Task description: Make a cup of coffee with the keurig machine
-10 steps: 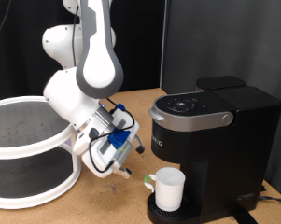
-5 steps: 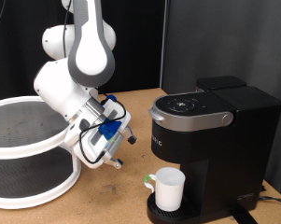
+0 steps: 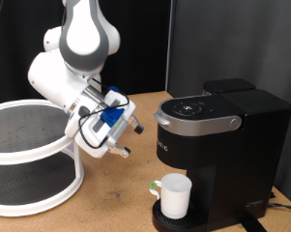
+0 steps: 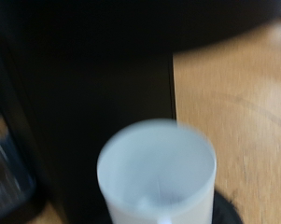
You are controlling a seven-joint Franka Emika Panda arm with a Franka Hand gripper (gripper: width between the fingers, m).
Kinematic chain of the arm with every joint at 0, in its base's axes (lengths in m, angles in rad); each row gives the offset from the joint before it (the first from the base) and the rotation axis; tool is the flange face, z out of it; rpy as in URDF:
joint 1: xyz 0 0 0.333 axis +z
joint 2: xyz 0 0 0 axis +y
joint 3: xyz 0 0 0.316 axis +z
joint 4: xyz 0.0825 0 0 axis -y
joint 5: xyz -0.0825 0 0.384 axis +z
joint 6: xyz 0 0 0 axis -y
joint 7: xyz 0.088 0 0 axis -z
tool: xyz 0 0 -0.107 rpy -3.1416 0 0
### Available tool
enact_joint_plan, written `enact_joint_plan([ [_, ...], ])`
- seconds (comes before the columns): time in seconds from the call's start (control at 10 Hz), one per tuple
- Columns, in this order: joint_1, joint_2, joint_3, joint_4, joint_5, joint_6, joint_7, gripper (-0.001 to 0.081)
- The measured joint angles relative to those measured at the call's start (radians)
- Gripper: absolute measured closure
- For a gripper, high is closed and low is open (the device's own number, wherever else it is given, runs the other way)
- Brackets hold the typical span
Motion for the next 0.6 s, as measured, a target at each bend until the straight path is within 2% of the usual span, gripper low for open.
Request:
enact_joint_plan([
  [0.2,-0.018,-0.072,-0.014,-0.002,-0.053,-0.048,0.082,0.0003],
  [0.6,-0.046,-0.218,-0.015,0.000,-0.242,-0.084,0.309,0.0003],
])
